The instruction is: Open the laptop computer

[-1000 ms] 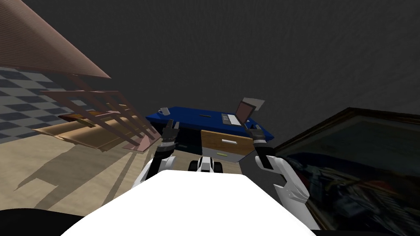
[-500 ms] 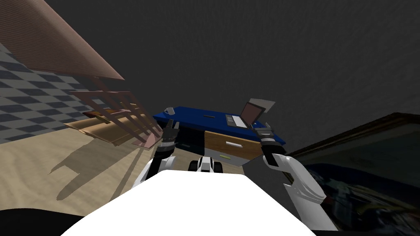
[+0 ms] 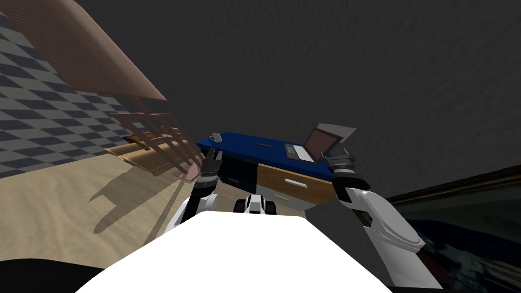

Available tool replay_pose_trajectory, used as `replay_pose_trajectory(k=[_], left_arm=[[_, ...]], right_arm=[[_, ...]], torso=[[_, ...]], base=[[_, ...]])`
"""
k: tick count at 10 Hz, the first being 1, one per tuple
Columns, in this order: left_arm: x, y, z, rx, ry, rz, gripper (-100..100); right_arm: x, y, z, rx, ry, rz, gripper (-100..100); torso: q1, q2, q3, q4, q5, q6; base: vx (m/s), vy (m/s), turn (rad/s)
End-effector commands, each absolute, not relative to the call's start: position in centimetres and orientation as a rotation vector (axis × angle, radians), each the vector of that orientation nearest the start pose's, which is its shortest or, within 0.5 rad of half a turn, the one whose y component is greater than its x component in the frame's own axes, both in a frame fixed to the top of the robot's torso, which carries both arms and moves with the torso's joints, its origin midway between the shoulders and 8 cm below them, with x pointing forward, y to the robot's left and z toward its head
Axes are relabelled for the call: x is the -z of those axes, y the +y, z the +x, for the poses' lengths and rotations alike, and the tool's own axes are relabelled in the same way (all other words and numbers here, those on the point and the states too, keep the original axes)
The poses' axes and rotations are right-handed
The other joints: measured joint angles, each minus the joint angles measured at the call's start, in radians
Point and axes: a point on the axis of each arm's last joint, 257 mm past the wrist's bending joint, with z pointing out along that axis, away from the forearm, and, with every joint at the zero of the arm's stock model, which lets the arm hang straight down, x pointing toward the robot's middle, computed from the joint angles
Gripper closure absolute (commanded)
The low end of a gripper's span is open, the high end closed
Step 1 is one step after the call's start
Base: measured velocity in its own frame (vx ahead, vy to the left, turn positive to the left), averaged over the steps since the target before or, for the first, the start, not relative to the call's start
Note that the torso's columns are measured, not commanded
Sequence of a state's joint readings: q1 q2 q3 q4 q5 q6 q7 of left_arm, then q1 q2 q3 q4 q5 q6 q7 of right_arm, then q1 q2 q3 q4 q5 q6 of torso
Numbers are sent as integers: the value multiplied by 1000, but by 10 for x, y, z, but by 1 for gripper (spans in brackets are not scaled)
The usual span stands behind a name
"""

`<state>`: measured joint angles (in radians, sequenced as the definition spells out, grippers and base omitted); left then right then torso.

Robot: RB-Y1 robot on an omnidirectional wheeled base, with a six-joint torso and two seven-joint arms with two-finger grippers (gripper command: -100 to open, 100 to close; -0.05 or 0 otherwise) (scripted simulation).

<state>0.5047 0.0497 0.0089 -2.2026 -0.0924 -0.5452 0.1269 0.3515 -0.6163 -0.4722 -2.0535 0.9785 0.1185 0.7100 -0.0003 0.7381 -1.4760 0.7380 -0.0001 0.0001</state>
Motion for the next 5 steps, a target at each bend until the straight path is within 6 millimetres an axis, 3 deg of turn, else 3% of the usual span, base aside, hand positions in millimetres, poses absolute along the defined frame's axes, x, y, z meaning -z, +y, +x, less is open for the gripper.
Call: replay_pose_trajectory(k=[1,5], left_arm=[[5,269,352,1347,706,-644,0],[5,269,352,1347,706,-644,0]], right_arm=[[-33,-545,403,1121,1218,-376,-100],[-44,-558,401,1146,1211,-387,-100]], torso=[[0,0,0,0,0,0],[0,-1,-1,0,0,0]], base=[[18,27,82],[37,20,5]])
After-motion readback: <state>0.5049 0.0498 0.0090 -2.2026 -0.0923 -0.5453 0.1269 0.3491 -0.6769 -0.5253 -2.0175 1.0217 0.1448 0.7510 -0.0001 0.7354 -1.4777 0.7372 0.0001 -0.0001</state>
